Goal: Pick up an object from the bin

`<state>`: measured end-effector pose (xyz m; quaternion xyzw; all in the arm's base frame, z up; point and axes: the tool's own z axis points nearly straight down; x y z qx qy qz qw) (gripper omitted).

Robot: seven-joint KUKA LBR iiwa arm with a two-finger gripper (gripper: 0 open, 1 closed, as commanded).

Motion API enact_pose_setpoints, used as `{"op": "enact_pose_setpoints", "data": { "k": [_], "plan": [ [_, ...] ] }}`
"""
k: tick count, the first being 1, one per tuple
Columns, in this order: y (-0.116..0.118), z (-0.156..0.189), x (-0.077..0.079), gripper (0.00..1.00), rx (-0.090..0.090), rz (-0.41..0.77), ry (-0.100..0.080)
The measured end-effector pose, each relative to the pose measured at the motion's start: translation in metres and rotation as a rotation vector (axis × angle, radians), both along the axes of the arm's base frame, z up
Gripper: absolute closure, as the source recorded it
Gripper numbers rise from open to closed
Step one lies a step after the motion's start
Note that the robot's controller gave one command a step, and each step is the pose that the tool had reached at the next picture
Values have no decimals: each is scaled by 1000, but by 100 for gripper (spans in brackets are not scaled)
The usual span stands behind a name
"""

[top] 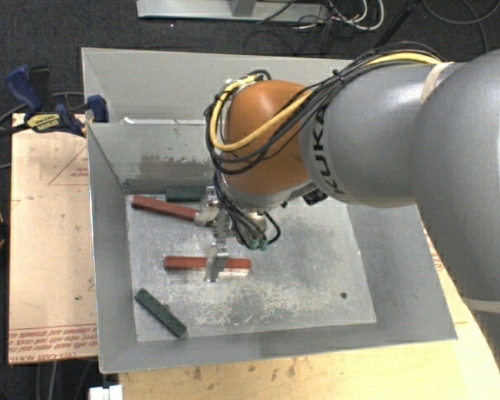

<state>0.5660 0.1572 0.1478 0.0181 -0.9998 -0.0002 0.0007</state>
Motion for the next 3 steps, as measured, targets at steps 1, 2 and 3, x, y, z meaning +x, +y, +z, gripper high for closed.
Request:
{"op": "enact_pose_setpoints", "data": {
  "k": [1,2,3],
  "plan": [
    [2,-69,0,100,3,318,-10],
    [2,-69,0,100,3,318,-10],
    [-14,60,6,100,1,344,-6]
  ]
}}
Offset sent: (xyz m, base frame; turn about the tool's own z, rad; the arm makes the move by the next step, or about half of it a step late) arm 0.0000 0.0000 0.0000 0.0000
